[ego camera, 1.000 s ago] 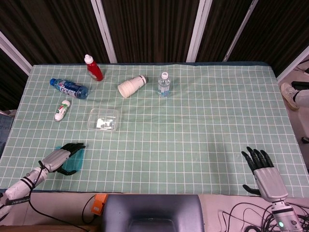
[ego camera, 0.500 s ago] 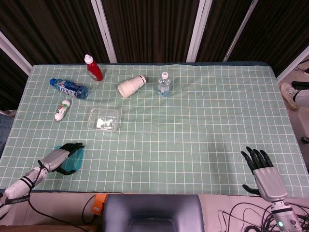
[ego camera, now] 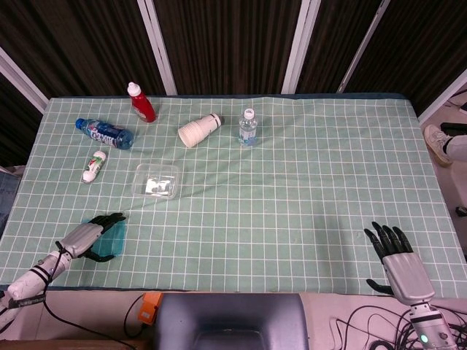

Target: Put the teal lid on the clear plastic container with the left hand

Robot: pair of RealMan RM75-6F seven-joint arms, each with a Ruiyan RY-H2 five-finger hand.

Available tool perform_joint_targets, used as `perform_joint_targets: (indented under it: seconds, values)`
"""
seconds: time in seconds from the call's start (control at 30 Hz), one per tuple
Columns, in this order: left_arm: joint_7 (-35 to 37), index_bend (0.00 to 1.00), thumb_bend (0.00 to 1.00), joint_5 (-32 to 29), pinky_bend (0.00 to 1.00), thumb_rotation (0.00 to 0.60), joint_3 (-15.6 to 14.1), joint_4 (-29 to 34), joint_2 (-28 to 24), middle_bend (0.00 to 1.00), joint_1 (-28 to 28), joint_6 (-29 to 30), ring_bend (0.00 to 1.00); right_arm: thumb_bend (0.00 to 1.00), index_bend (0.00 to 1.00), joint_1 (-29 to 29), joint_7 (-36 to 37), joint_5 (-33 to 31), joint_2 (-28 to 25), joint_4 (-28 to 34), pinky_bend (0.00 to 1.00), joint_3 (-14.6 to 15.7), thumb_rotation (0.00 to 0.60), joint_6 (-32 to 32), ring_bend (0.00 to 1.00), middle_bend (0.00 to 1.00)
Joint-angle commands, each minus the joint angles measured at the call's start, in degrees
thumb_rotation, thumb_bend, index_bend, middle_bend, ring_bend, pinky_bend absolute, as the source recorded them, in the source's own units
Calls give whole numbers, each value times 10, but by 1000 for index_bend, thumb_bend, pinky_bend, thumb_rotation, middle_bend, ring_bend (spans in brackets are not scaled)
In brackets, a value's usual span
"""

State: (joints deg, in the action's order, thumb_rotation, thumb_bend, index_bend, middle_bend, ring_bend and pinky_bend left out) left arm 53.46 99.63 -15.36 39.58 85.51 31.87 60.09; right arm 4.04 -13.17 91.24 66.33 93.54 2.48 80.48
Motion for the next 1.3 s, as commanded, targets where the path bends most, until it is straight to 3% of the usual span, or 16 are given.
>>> perform_joint_targets:
  seconds: [0.03, 0.1, 0.27, 0.43, 0.7, 0.93, 1.17, 1.3]
  values:
    - [1, 0, 229, -3, 386, 600, 2, -4, 2, 213, -4, 5, 461, 62, 0, 0, 0, 1, 0, 0, 0, 0, 600, 0, 0, 0]
    - [3, 0, 232, -4, 433, 600, 2, -6, 3, 277, -7, 6, 504, 62, 0, 0, 0, 1, 0, 0, 0, 0, 600, 1, 0, 0]
    - [11, 0, 237, -6, 485, 600, 4, -10, 5, 314, -11, 11, 547, 62, 0, 0, 0, 3, 0, 0, 0, 1, 600, 2, 0, 0]
    - [8, 0, 251, -7, 569, 600, 12, -9, 2, 448, -18, 43, 609, 62, 0, 0, 0, 3, 0, 0, 0, 1, 600, 1, 0, 0]
    - [-14, 0, 253, -13, 653, 600, 29, 11, -20, 546, -21, 79, 684, 62, 0, 0, 1, 5, 0, 0, 0, 2, 600, 2, 0, 0]
    - [-123, 0, 255, -18, 674, 600, 59, 157, -112, 575, 16, 84, 705, 62, 0, 2, 2, 2, 0, 0, 0, 2, 600, -3, 0, 0]
    - [-244, 2, 254, -59, 692, 600, 108, 330, -197, 593, 89, -16, 722, 62, 0, 5, 8, -6, -3, -2, 0, -2, 600, -9, 0, 0]
    - [-285, 9, 262, -100, 694, 600, 143, 365, -206, 599, 134, -90, 725, 62, 0, 9, 11, -16, -3, -2, 0, -6, 600, -17, 0, 0]
